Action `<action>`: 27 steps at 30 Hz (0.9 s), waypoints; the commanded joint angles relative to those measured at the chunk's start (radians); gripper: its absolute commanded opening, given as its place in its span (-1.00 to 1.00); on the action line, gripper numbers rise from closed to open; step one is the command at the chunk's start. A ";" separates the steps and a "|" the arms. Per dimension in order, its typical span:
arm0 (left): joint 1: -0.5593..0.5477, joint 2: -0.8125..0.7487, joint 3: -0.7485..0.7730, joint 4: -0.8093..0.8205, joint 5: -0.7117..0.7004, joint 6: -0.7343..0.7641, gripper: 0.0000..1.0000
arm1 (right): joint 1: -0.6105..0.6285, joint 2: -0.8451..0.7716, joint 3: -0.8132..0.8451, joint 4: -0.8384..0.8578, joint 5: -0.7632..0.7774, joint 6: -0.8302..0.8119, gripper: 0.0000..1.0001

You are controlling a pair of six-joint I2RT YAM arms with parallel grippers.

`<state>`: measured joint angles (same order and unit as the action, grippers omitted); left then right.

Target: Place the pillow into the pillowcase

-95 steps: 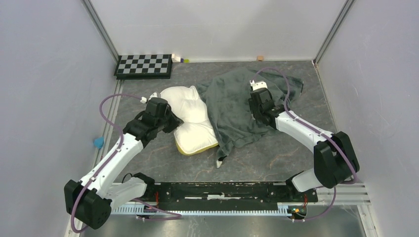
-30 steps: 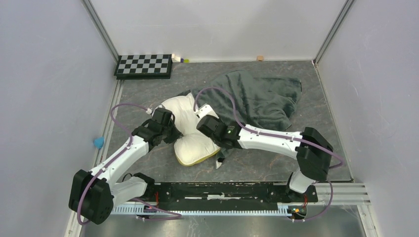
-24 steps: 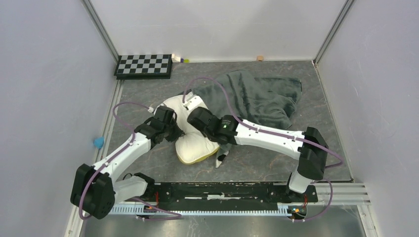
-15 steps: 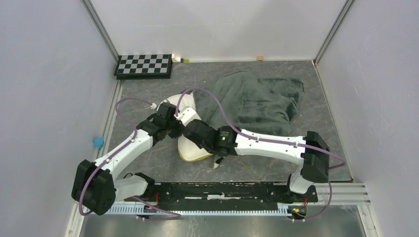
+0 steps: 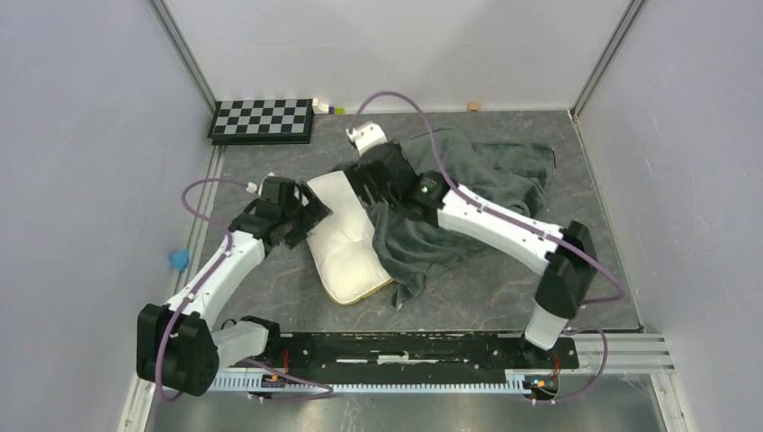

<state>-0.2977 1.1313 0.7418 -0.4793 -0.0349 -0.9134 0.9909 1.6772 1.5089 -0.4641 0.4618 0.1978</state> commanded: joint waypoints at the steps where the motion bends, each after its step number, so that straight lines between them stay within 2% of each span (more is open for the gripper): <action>1: 0.084 0.071 0.145 0.018 -0.025 0.046 1.00 | -0.044 0.185 0.246 0.020 -0.013 -0.110 0.66; 7: 0.121 0.263 0.249 0.047 -0.036 0.050 1.00 | -0.070 0.426 0.465 0.048 0.026 -0.178 0.68; 11: 0.135 0.378 0.283 0.053 -0.062 0.066 0.96 | -0.076 0.494 0.445 0.118 0.097 -0.190 0.72; 13: 0.136 0.430 0.288 0.068 -0.058 0.067 0.87 | -0.080 0.513 0.418 0.147 0.124 -0.189 0.75; 14: 0.136 0.458 0.285 0.080 -0.051 0.065 0.77 | -0.085 0.518 0.396 0.165 0.125 -0.190 0.75; 20: 0.134 0.510 0.220 0.160 0.024 0.044 -0.78 | -0.102 0.569 0.350 0.200 0.152 -0.168 0.66; 21: 0.134 0.508 0.213 0.162 0.029 0.044 -0.91 | -0.107 0.578 0.355 0.201 0.151 -0.164 0.63; 23: 0.131 0.506 0.202 0.168 0.030 0.052 -0.95 | -0.114 0.590 0.371 0.203 0.146 -0.155 0.51; 24: 0.129 0.501 0.196 0.172 0.058 0.055 -0.95 | -0.117 0.595 0.386 0.204 0.136 -0.154 0.38; 27: 0.118 0.481 0.184 0.201 0.101 0.069 -0.95 | -0.118 0.609 0.471 0.163 0.093 -0.142 -0.35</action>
<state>-0.1703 1.6176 0.9688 -0.2981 0.0288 -0.8848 0.8795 2.2677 1.8706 -0.3065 0.5777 0.0326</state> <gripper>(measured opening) 0.061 0.510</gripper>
